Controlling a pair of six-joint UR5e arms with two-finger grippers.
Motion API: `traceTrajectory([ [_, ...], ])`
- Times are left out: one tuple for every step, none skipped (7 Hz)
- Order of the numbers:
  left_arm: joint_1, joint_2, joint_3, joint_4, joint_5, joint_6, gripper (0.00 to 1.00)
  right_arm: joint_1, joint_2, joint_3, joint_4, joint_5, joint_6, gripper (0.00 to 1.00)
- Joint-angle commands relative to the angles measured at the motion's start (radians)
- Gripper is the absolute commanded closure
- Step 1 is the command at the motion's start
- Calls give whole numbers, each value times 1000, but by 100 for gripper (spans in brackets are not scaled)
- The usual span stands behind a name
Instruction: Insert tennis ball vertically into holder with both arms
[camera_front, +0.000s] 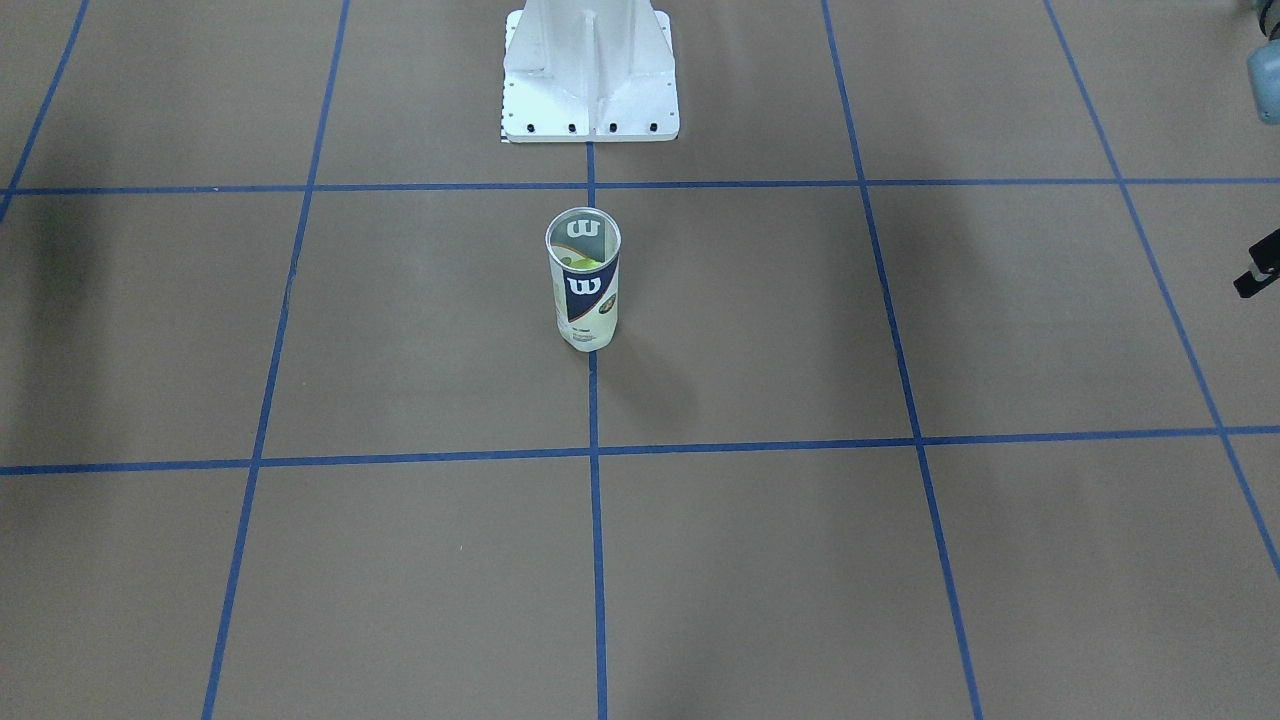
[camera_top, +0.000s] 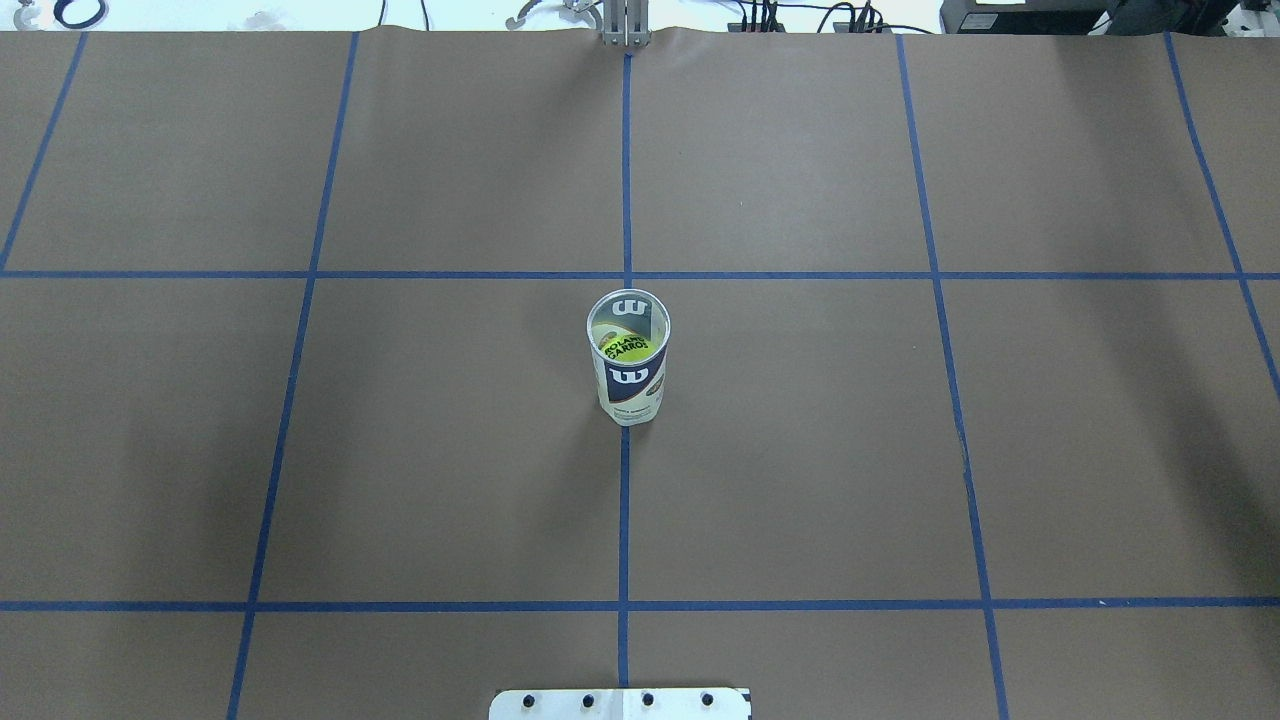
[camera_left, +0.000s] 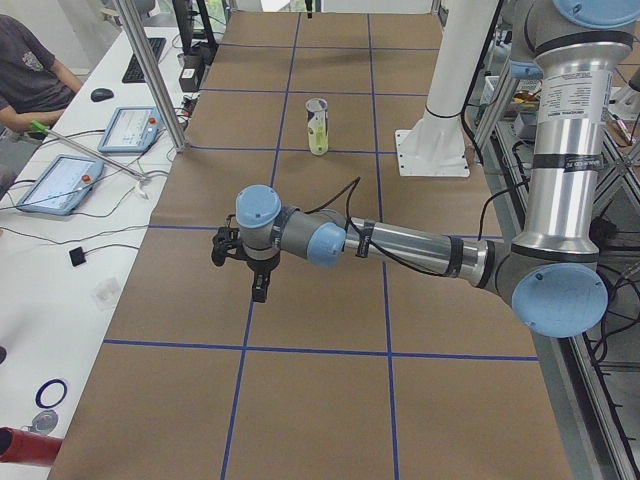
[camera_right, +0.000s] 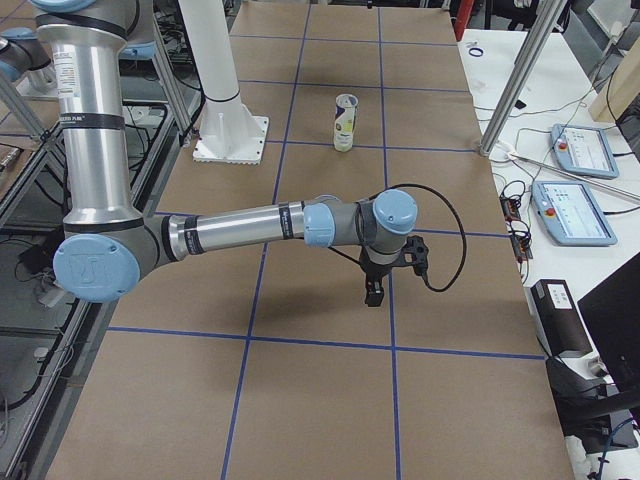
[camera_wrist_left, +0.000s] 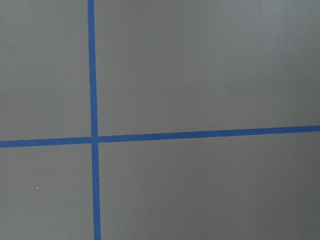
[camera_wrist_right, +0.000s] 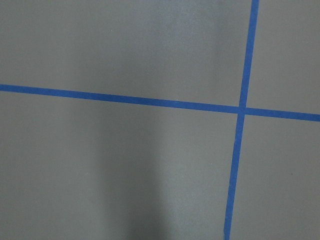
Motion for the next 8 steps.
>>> traceTrajectory([
  [0, 2, -10, -1, 2, 0, 0, 0, 0, 0, 0, 1, 0, 0],
  [-2, 2, -13, -1, 2, 0, 0, -1, -1, 0, -1, 1, 1, 0],
  [-2, 2, -16, -1, 1, 0, 0, -1, -1, 0, -1, 1, 1, 0],
  [-2, 4, -23, -1, 1, 0, 0, 0, -3, 0, -1, 1, 0, 0],
  [-2, 10, -45, -1, 1, 0, 0, 0, -3, 3, -1, 1, 0, 0],
  [0, 23, -56, -1, 2, 0, 0, 0, -3, 6, -1, 1, 0, 0],
  [0, 25, -56, 1, 4, 0, 0, 0, -4, 12, -1, 4, -2, 0],
  [-2, 27, -56, 1, 7, 5, 0, 0, -15, 26, -1, 5, 1, 0],
])
